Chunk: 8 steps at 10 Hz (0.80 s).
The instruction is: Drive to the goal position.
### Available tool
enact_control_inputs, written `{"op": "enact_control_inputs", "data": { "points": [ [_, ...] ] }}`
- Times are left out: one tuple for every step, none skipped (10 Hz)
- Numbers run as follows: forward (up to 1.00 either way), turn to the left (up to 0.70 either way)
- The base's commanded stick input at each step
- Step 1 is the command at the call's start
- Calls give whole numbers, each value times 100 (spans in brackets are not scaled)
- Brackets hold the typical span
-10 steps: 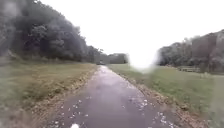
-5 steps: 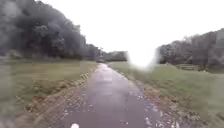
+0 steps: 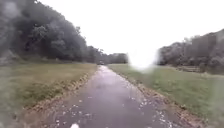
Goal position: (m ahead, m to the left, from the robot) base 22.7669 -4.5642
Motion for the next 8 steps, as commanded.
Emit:
{"op": "enact_control_inputs", "data": {
  "points": [
    [50,0],
    [50,0],
    [50,0],
    [50,0],
    [50,0],
    [50,0],
    [50,0],
    [50,0]
  ]
}}
